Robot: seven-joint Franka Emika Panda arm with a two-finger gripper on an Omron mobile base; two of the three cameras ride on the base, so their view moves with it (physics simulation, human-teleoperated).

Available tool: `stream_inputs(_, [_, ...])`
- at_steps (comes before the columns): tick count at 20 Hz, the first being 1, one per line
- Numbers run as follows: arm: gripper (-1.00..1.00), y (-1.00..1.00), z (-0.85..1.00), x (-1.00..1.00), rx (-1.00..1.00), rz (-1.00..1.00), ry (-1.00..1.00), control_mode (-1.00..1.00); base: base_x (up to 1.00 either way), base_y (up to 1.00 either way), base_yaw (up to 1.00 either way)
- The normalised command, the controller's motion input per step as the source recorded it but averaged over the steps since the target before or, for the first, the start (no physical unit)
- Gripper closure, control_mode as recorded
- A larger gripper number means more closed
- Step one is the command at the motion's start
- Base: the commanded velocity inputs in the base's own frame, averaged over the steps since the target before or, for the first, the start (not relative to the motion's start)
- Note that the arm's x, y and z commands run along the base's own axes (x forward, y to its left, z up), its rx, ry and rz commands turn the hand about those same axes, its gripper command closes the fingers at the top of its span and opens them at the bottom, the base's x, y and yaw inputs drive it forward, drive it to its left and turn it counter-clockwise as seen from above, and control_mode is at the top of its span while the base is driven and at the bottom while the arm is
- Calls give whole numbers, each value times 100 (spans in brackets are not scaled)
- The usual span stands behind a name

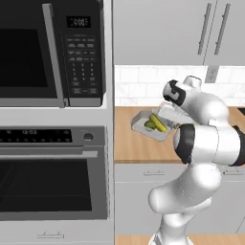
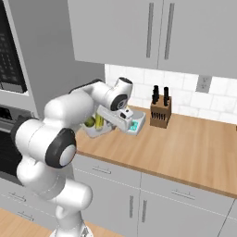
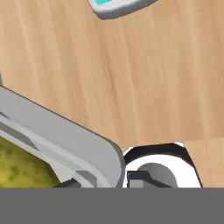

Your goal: Take the meat container that has the steak and place it on the second highest rack of the freezer. Then take the vegetable container that has the lime and cucumber and place it on the highest rack of the freezer.

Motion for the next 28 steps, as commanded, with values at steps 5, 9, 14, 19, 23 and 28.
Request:
stream_inputs(5, [100,0,72,-100,0,51,-8,-100,0,0,0])
stream_inputs(9, [100,-3,73,-100,0,50,-13,-100,0,0,0])
stream_inputs(14, [100,-13,70,-100,-2,47,-20,-100,0,0,0])
stream_inputs(19, [100,-6,58,-89,0,32,-18,-100,0,0,0])
stream_inputs(23, [100,0,15,-24,0,8,-5,100,-8,0,-1])
stream_inputs(28, [100,0,0,0,0,0,0,100,-38,-5,-2])
